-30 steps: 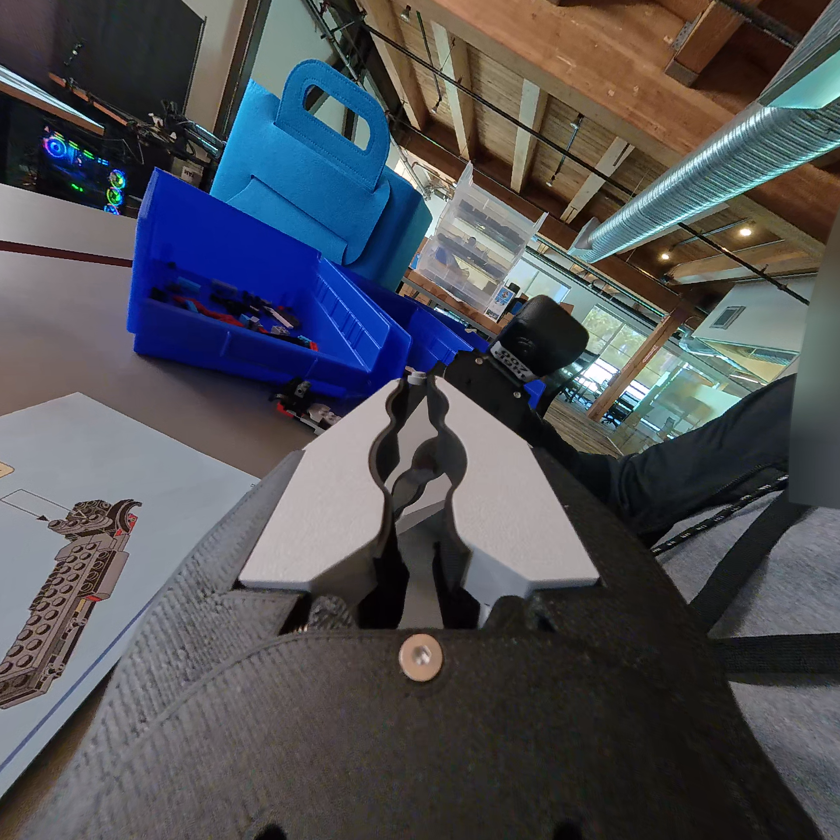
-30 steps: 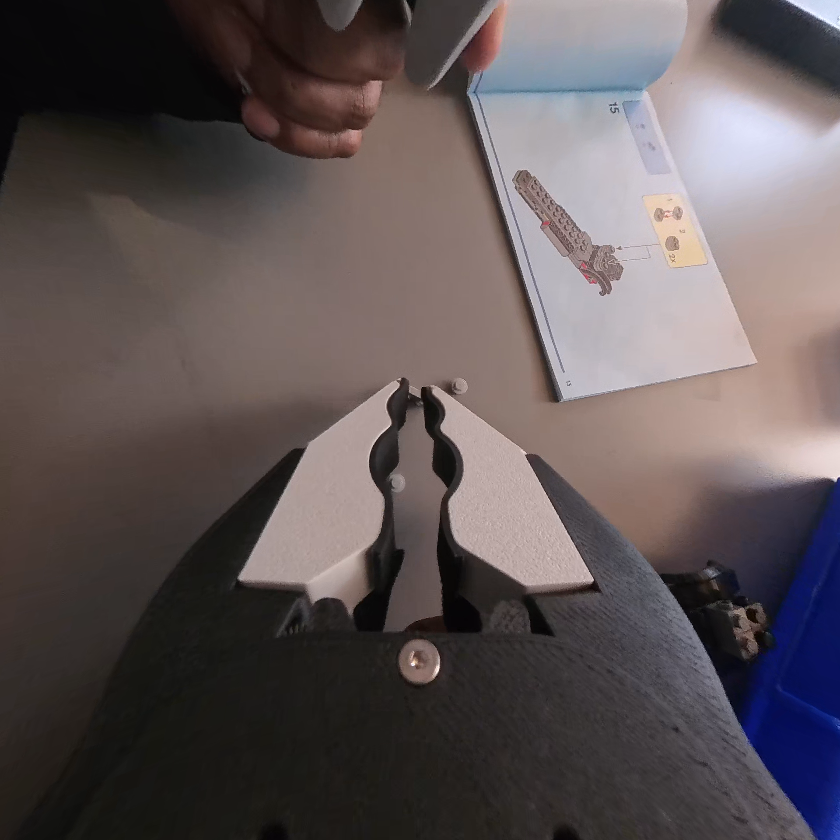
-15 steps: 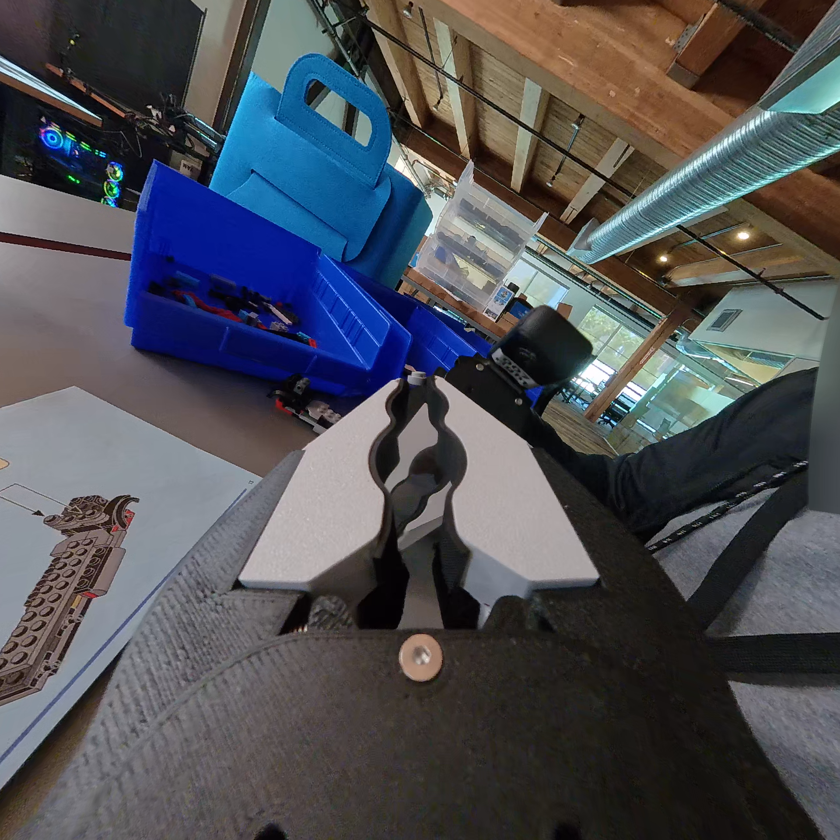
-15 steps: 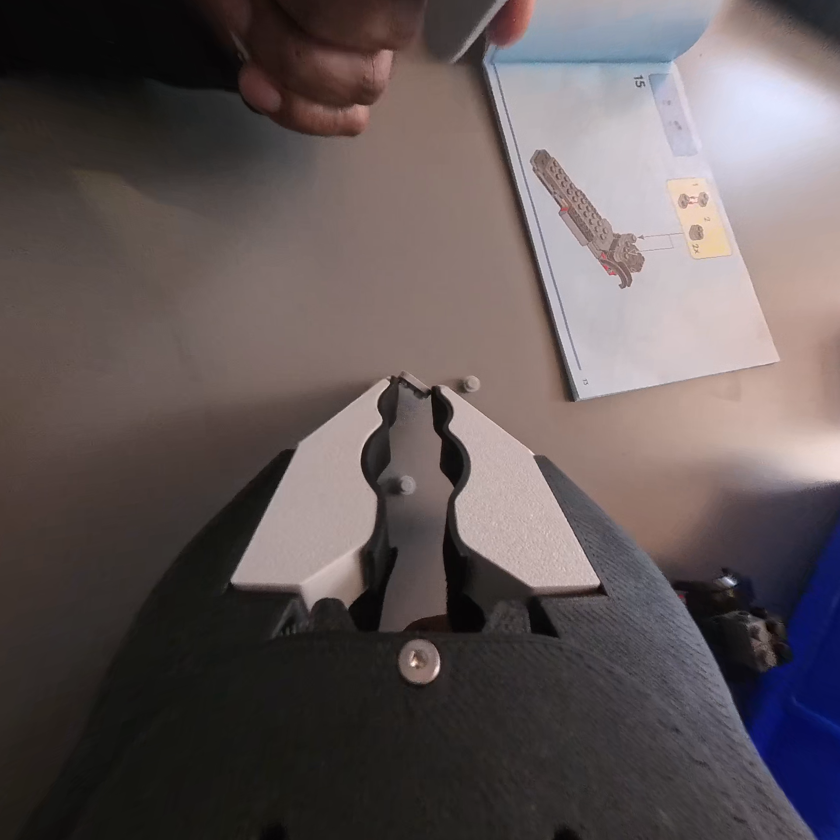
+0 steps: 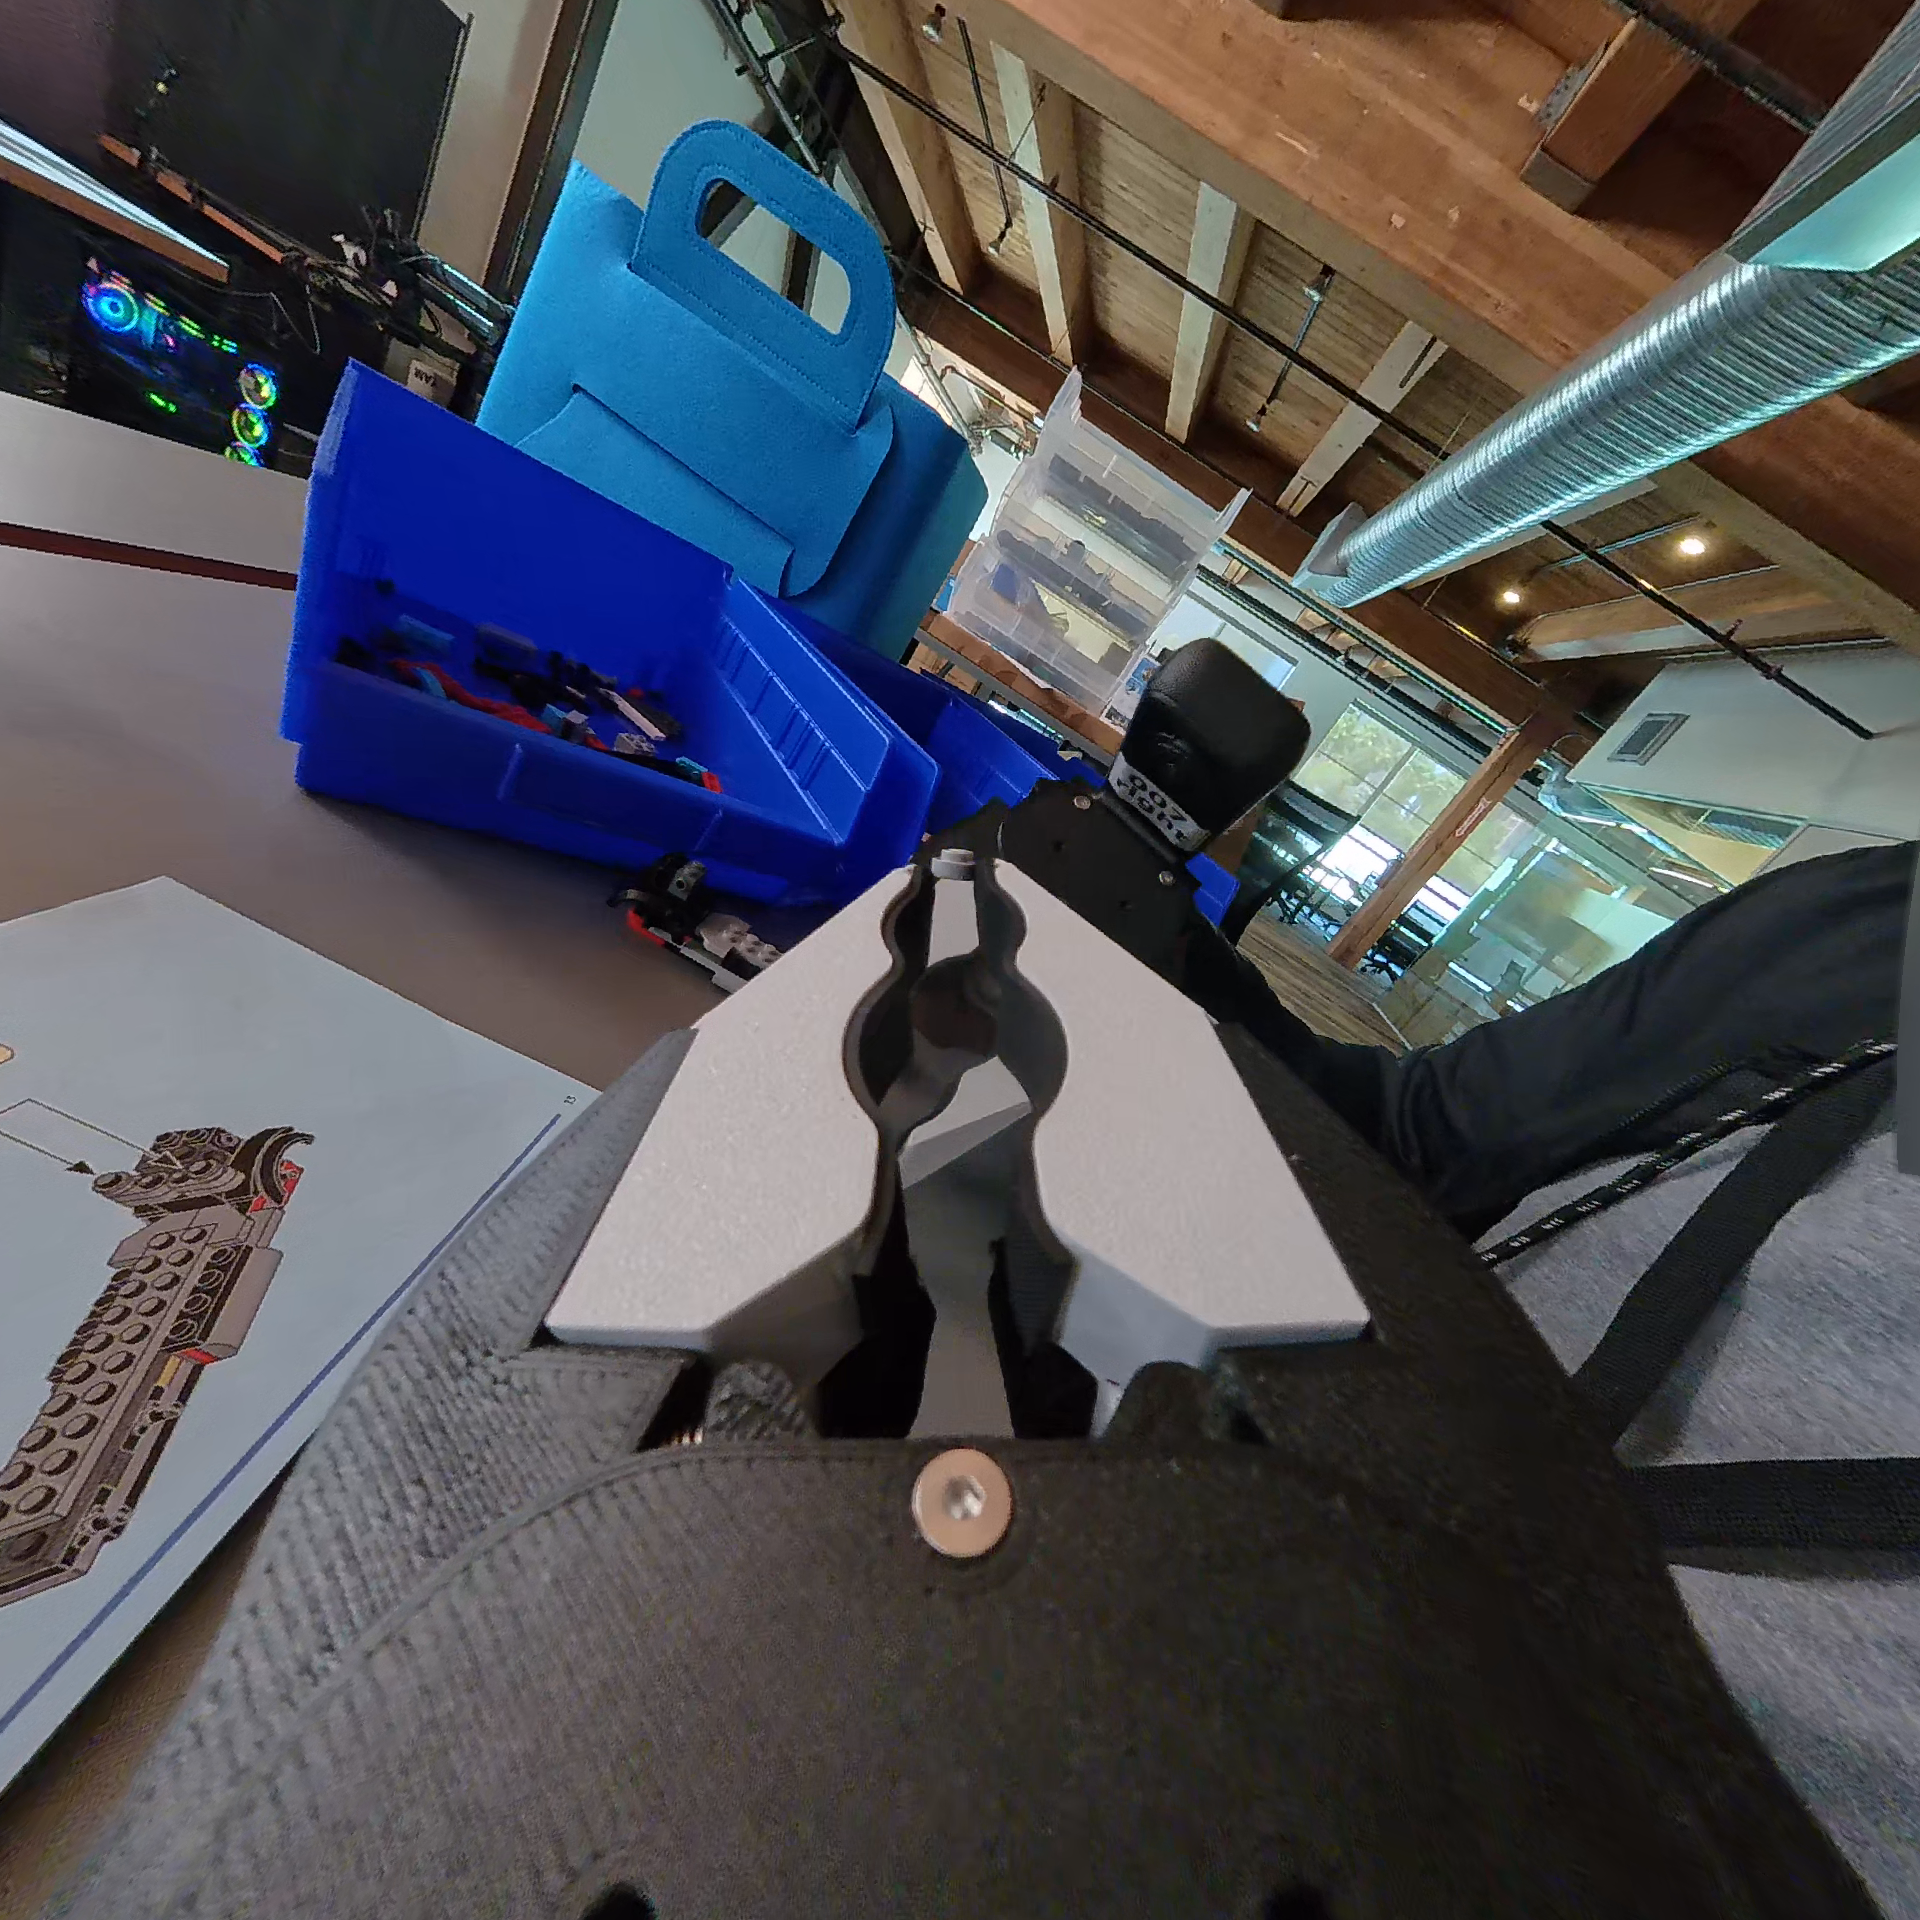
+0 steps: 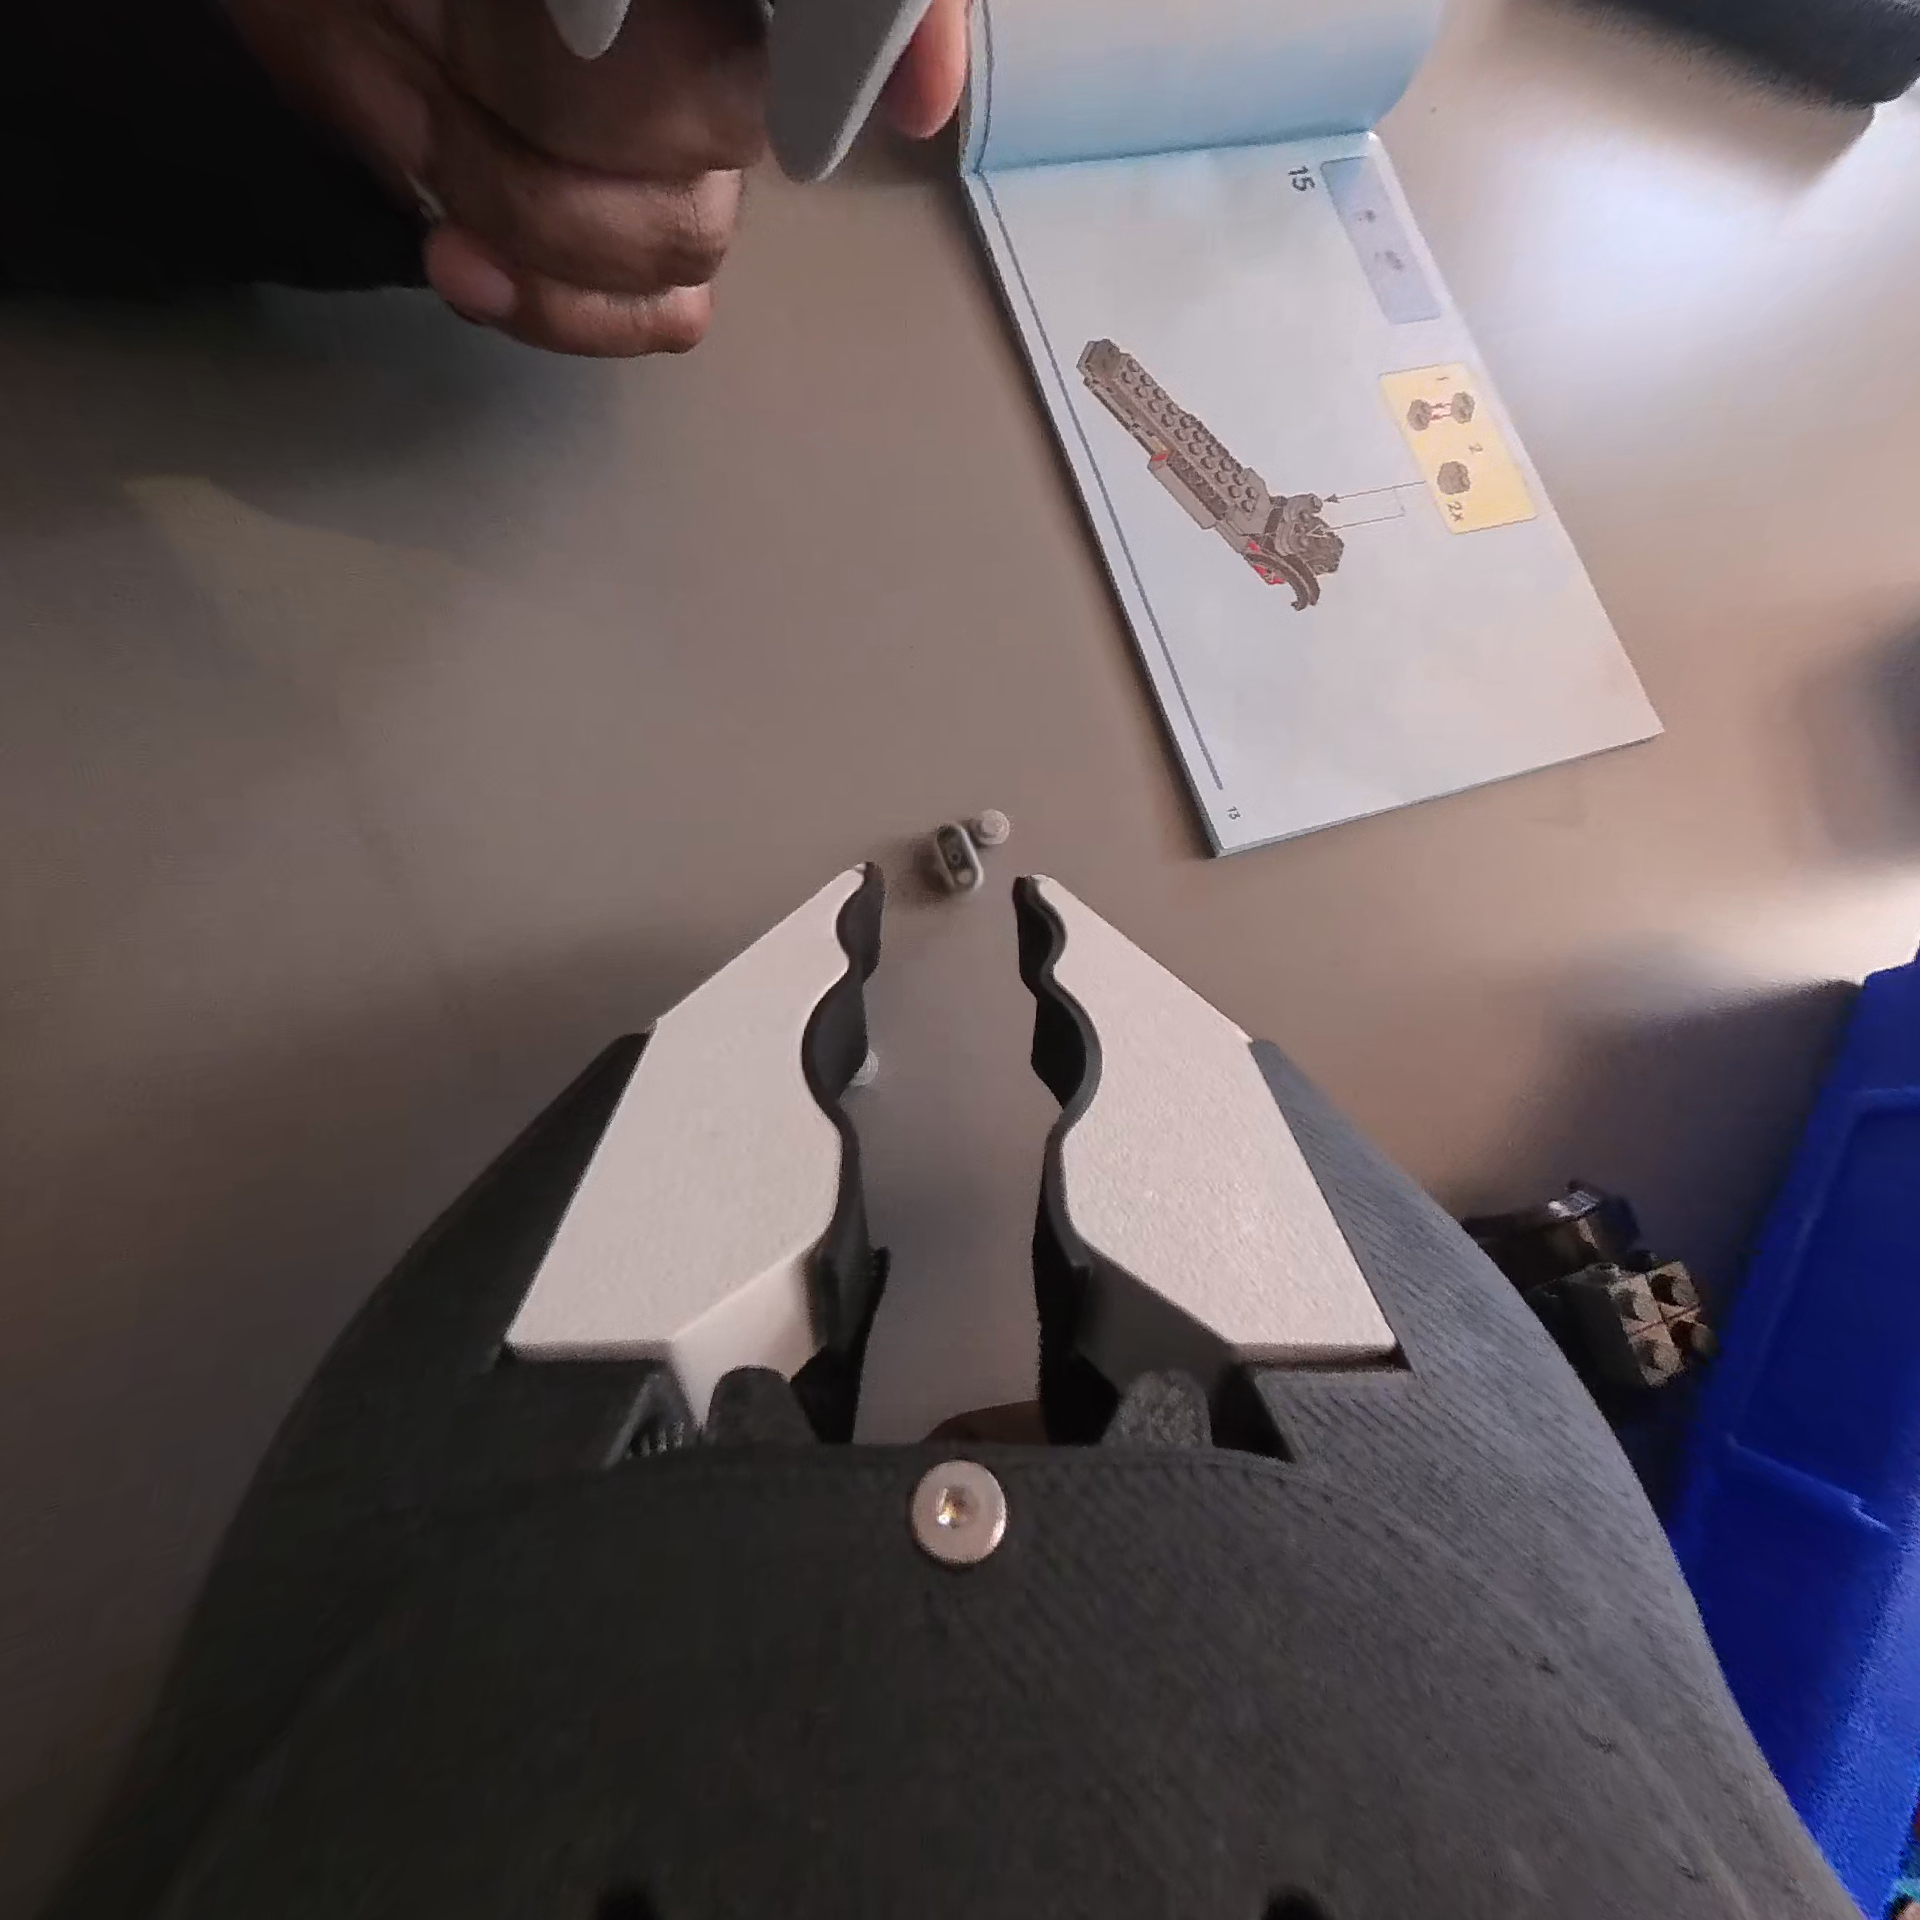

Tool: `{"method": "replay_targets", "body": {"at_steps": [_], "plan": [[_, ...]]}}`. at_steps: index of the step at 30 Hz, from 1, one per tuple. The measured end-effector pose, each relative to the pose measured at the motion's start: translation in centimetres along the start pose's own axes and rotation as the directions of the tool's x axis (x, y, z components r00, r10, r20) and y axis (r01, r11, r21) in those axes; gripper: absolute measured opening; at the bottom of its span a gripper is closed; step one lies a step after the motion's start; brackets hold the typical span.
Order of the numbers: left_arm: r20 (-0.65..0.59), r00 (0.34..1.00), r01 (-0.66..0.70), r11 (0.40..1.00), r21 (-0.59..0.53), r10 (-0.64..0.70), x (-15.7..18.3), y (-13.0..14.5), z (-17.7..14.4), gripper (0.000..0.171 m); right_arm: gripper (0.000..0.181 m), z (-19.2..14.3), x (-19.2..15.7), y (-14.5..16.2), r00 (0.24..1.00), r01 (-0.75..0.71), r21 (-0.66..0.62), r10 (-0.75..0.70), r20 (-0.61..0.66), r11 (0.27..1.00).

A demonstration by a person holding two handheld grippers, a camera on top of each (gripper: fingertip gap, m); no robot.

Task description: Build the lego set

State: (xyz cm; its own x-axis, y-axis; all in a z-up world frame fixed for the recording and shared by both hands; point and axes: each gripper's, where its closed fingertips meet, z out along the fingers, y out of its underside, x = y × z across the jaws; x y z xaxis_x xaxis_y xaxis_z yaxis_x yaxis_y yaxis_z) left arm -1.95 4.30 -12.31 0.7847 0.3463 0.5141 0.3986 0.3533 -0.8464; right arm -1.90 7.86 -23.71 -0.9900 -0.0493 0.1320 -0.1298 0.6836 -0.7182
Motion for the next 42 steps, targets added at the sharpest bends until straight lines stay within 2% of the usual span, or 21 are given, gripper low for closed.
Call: {"method": "replay_targets", "body": {"at_steps": [9, 14, 21, 24, 38, 42], "plan": [[0.006, 1.0, 0.002, 1.0, -0.002, -0.002, -0.1, 0.1, 0.0, 0.009, 0.02, 1.5, 0.5, 0.7, 0.998, 0.005, -0.064, -0.009, -0.06, 0.998], [0.005, 1.0, 0.003, 1.0, -0.003, -0.003, -0.1, 0.1, 0.0, 0.009, 0.009, 1.6, 0.4, 0.7, 0.998, 0.011, -0.072, -0.015, -0.056, 0.997], [0.007, 1.0, 0.006, 1.0, -0.001, -0.006, -0.2, 0.1, 0.0, 0.009, 0.009, -0.4, 0.5, -1.2, 1.0, -0.019, 0.064, 0.02, -0.019, 0.998], [0.007, 1.0, 0.007, 1.0, -0.002, -0.007, -0.2, 0.1, 0.0, 0.008, 0.009, -1.0, 0.7, -1.3, 1.0, -0.028, 0.084, 0.028, -0.01, 0.996], [0.012, 1.0, 0.015, 1.0, -0.004, -0.015, -0.3, 0.2, -0.1, 0.009, 0.016, -2.4, 2.2, 1.0, 0.998, -0.046, 0.003, 0.046, -0.051, 0.999], [0.012, 1.0, 0.015, 1.0, -0.005, -0.015, -0.4, 0.2, 0.0, 0.009, 0.016, -1.8, 2.5, 1.4, 0.995, -0.063, -0.025, 0.061, -0.073, 0.998]]}}
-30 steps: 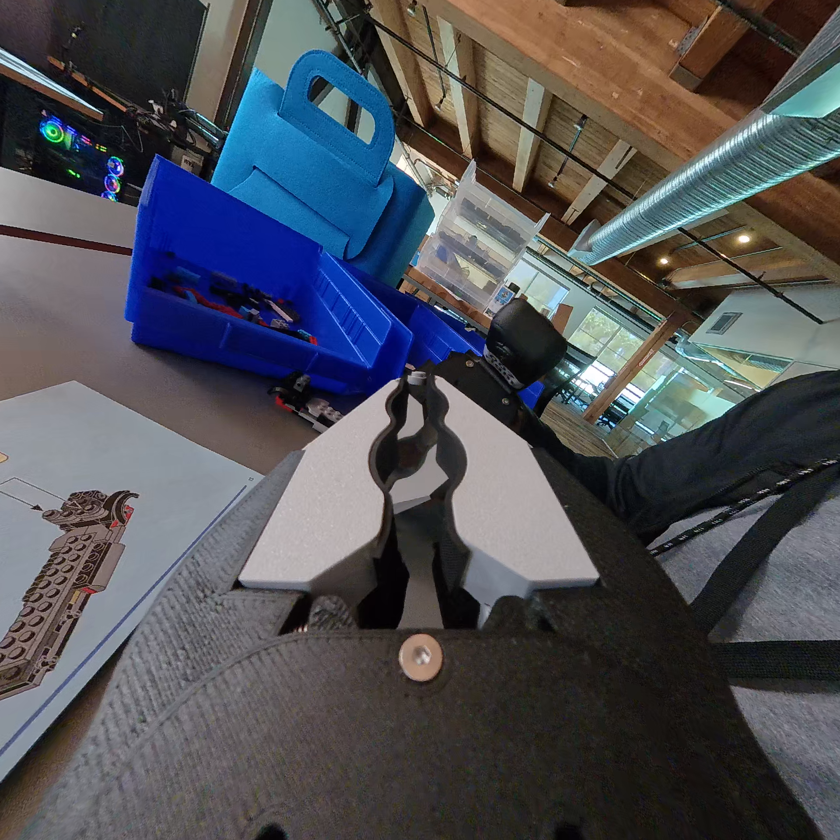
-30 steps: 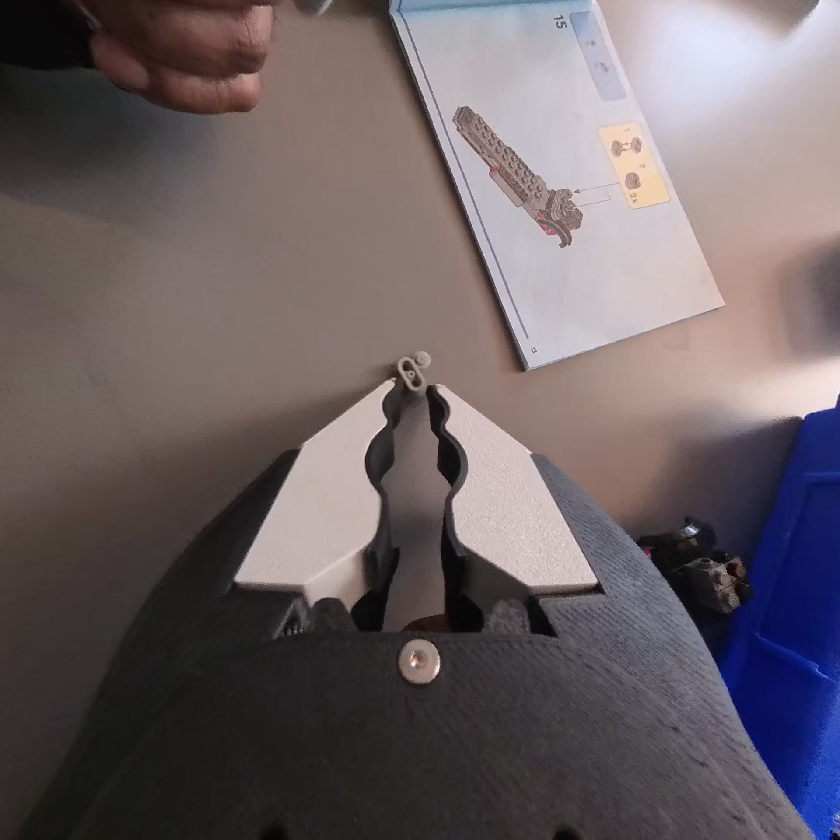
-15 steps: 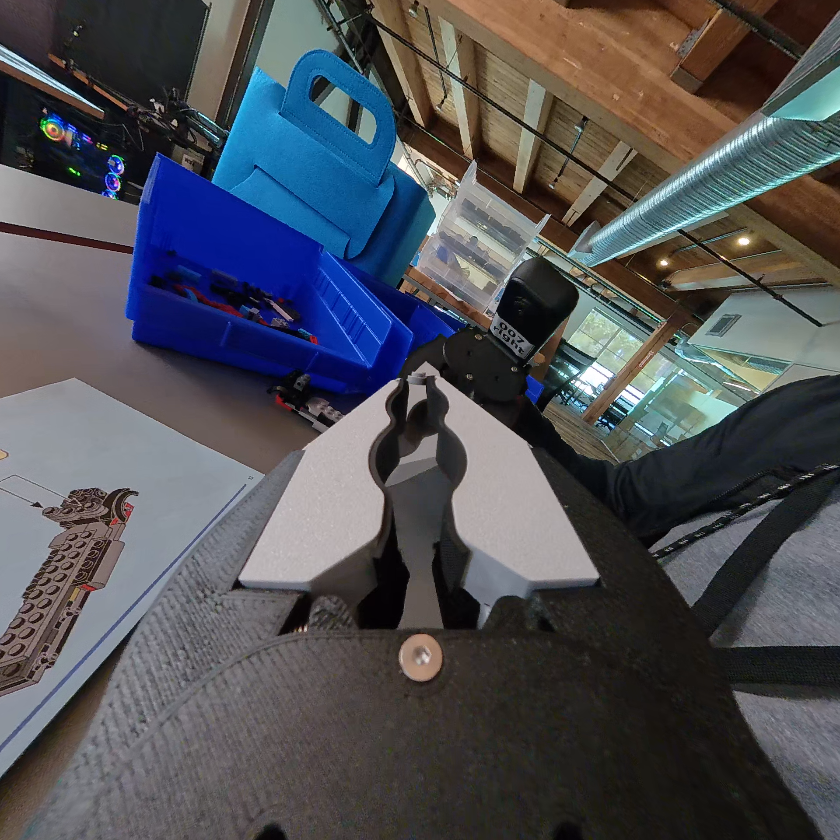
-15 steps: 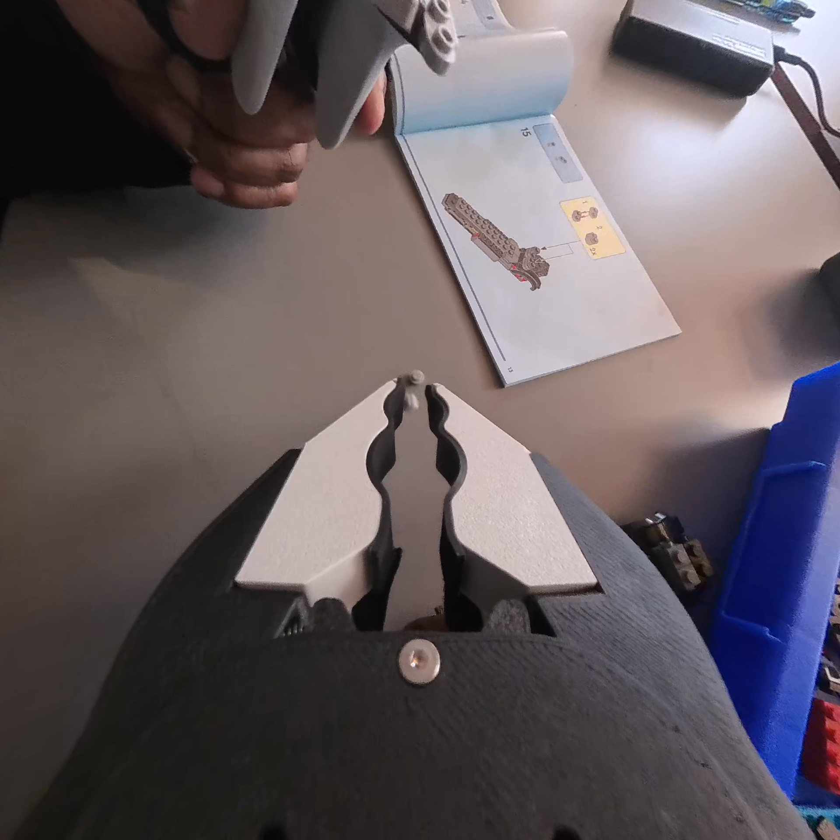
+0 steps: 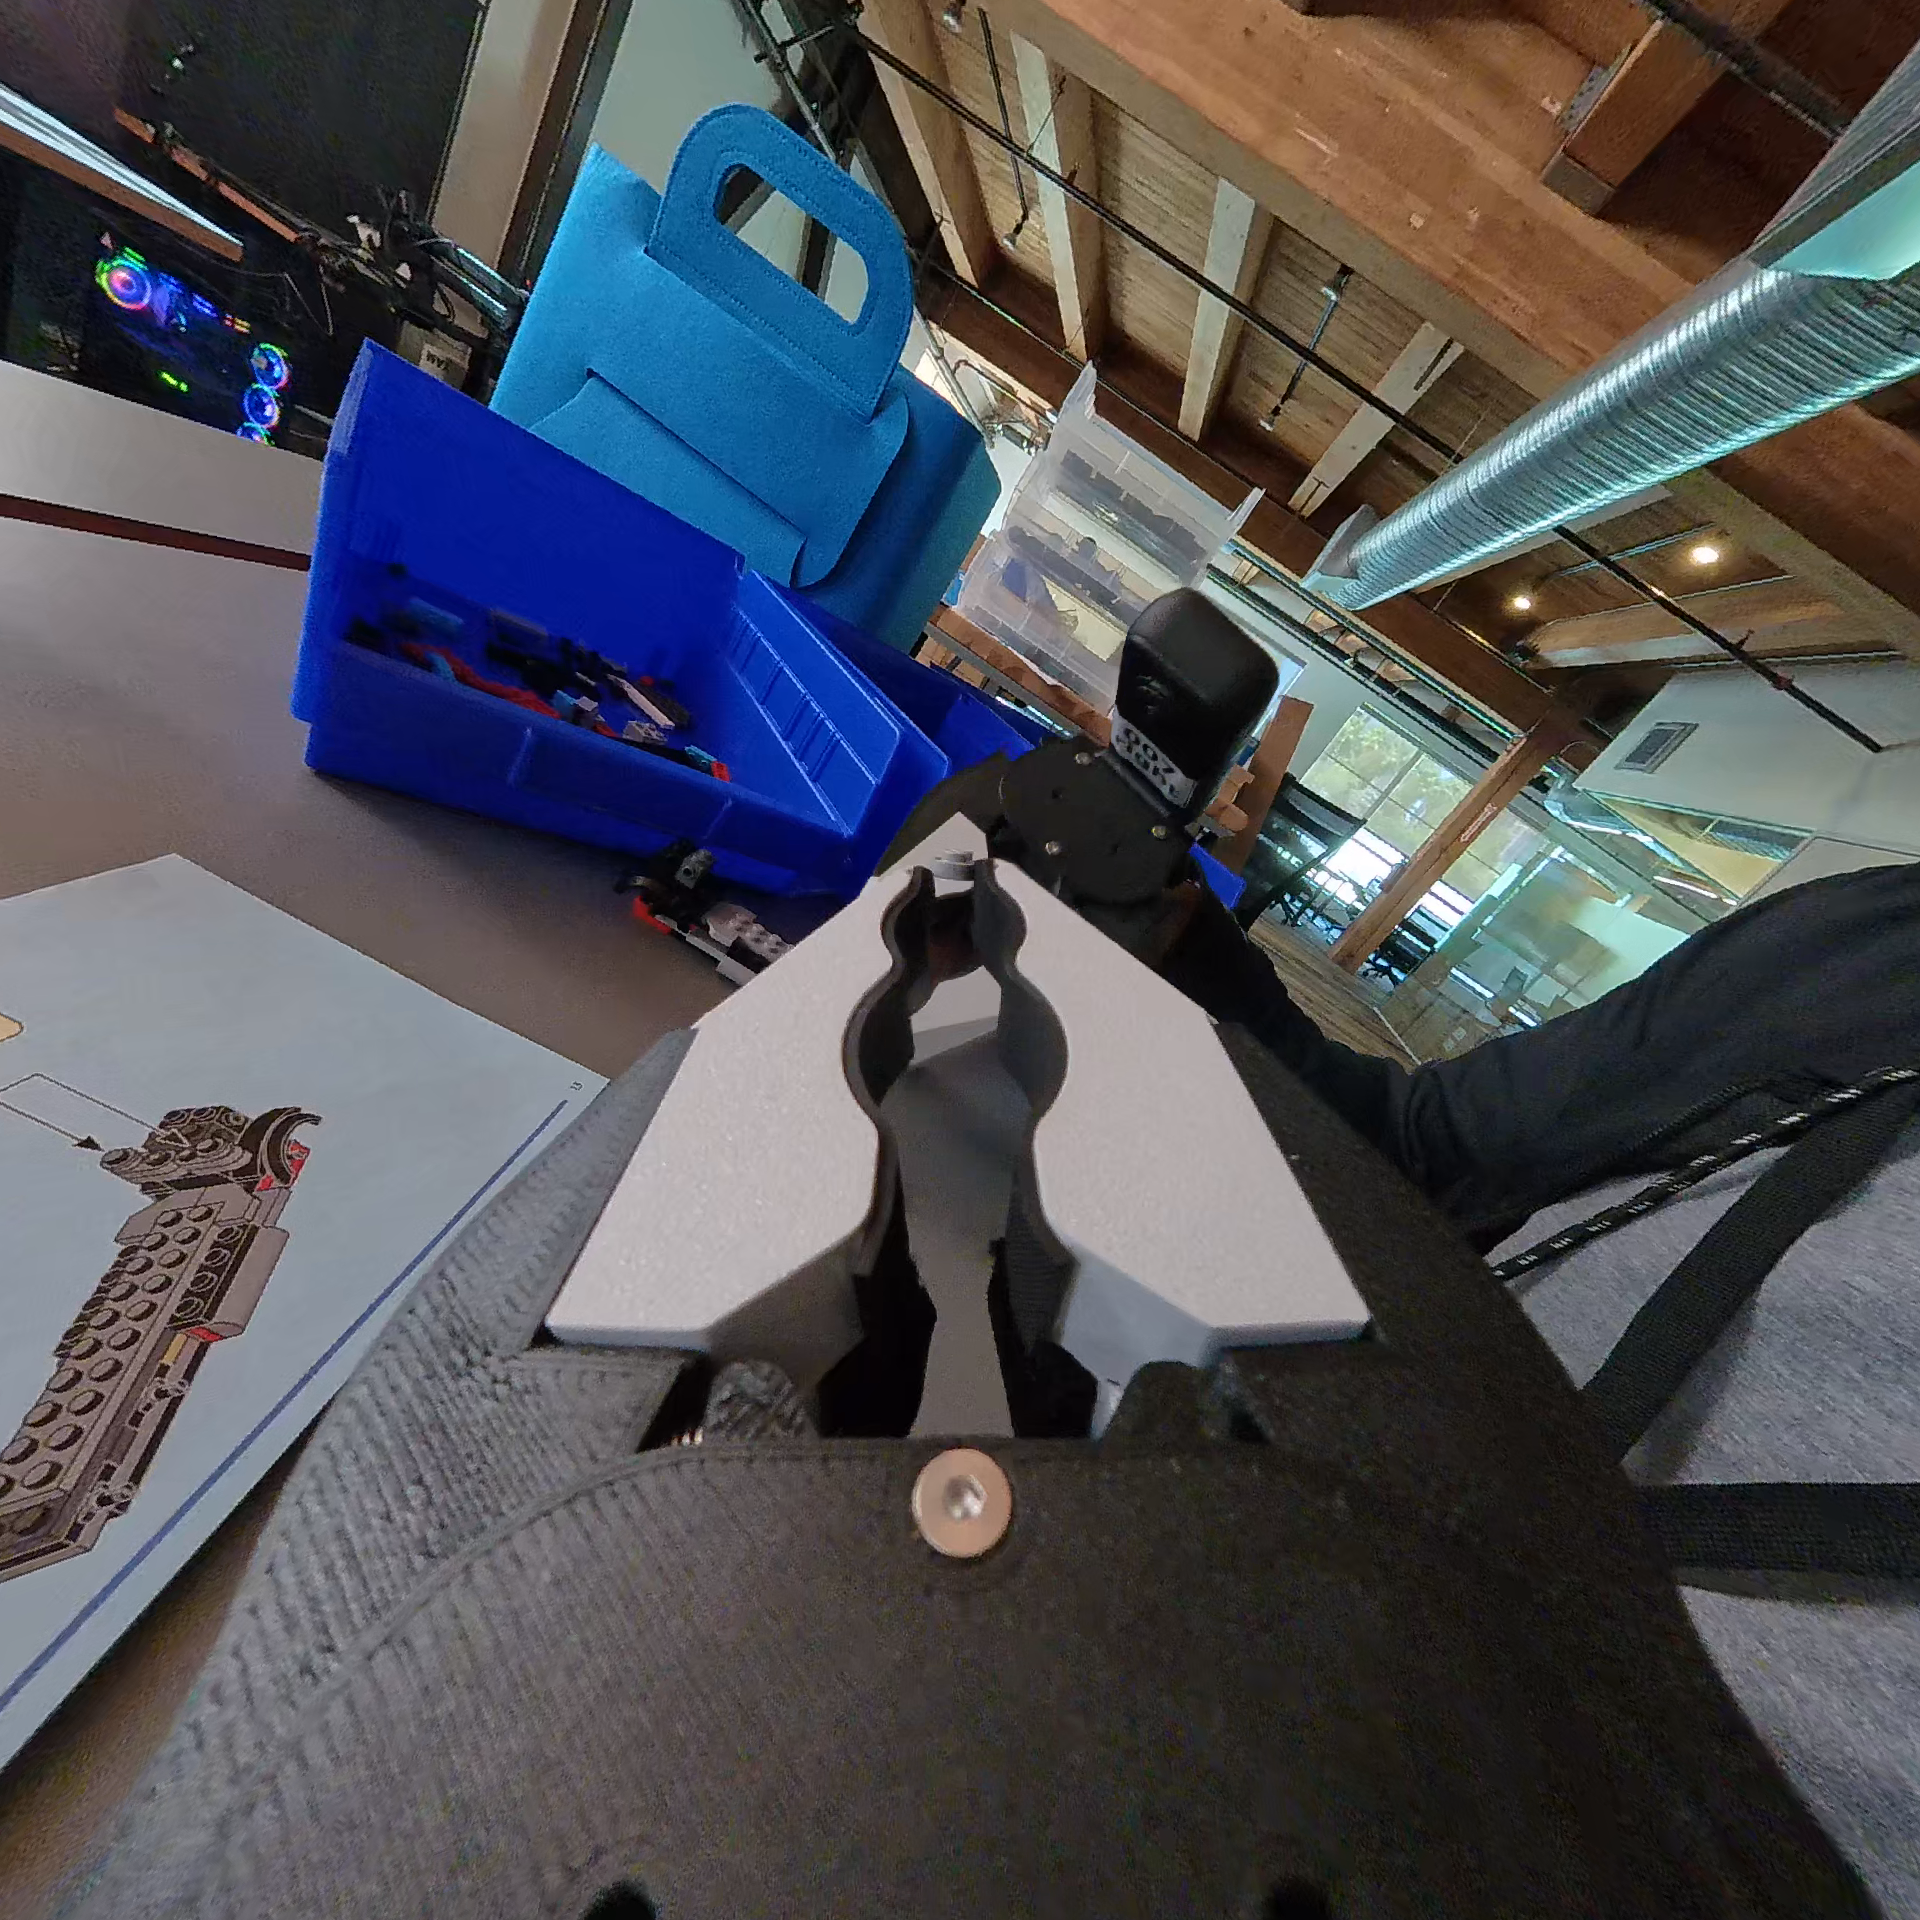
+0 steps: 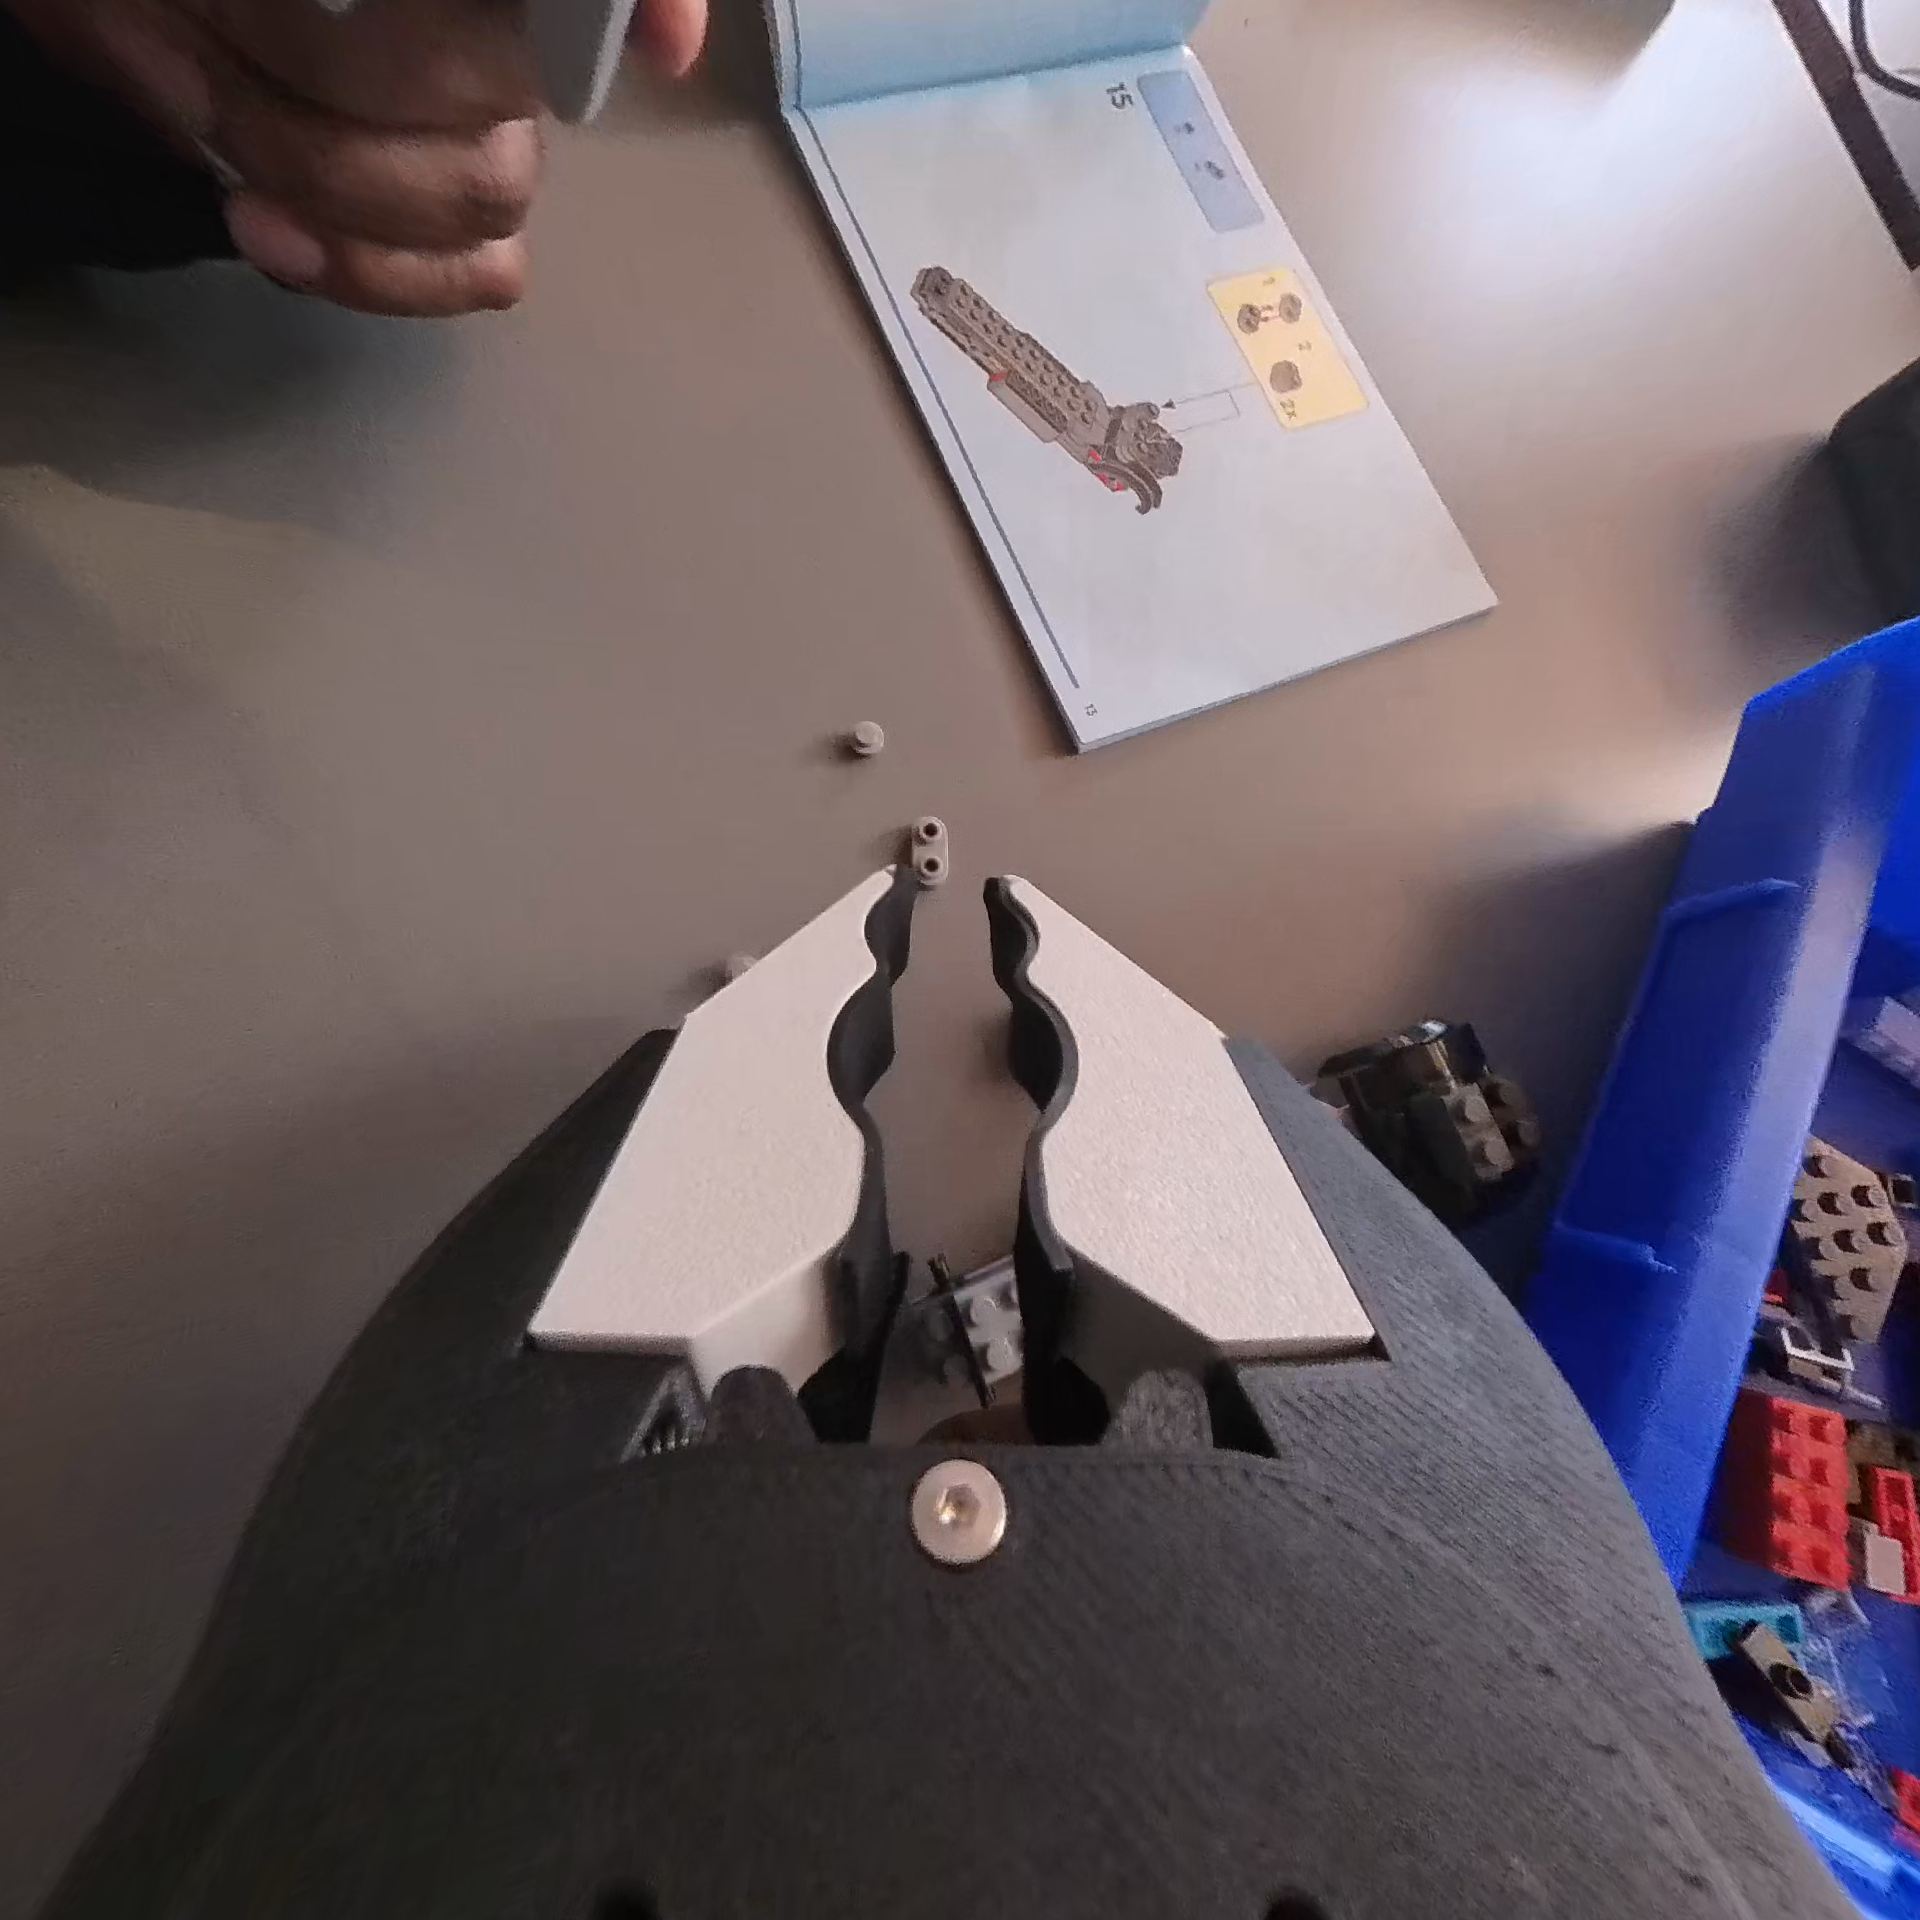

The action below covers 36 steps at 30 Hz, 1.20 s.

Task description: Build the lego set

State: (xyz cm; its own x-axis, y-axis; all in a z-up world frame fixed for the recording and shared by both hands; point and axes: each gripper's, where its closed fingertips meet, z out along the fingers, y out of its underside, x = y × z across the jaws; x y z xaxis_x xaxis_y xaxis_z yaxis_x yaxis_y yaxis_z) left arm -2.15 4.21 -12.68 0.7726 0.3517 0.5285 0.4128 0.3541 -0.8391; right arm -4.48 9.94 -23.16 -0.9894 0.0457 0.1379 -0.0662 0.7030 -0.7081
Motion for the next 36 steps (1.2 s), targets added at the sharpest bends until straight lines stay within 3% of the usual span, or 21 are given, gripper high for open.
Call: {"method": "replay_targets", "body": {"at_steps": [13, 18, 23, 27, 32, 36], "plan": [[-0.034, 0.999, -0.025, 1.0, 0.016, 0.026, 0.8, -0.3, 0.0, 0.009, 0.01, 2.7, -0.7, 0.5, 1.0, -0.001, -0.072, 0.001, -0.006, 0.997], [-0.035, 0.999, -0.034, 0.999, 0.033, 0.035, 0.8, -0.7, -0.1, 0.009, 0.009, 1.3, -0.1, -2.0, 0.998, -0.065, 0.076, 0.063, 0.025, 0.995], [-0.026, 0.997, -0.078, 0.996, 0.038, 0.079, 0.9, -1.6, 0.2, 0.008, 0.009, -2.9, 1.6, -6.7, 0.996, -0.085, 0.284, 0.075, 0.044, 0.955], [-0.04, 0.987, -0.157, 0.987, 0.026, 0.158, 1.9, -4.4, 1.4, 0.008, 0.009, -6.6, 2.2, -10.9, 0.996, -0.051, 0.361, 0.023, 0.082, 0.931], [-0.055, 0.932, -0.358, 0.934, -0.002, 0.357, 3.5, -10.1, 4.9, 0.009, 0.009, -11.8, 4.0, -16.7, 0.999, 0.027, 0.456, -0.033, 0.006, 0.89], [-0.089, 0.9, -0.421, 0.903, 0.083, 0.428, 4.2, -14.8, 7.6, 0.009, 0.009, -16.0, 5.9, -19.6, 0.999, 0.021, 0.578, 0.01, -0.051, 0.816]]}}
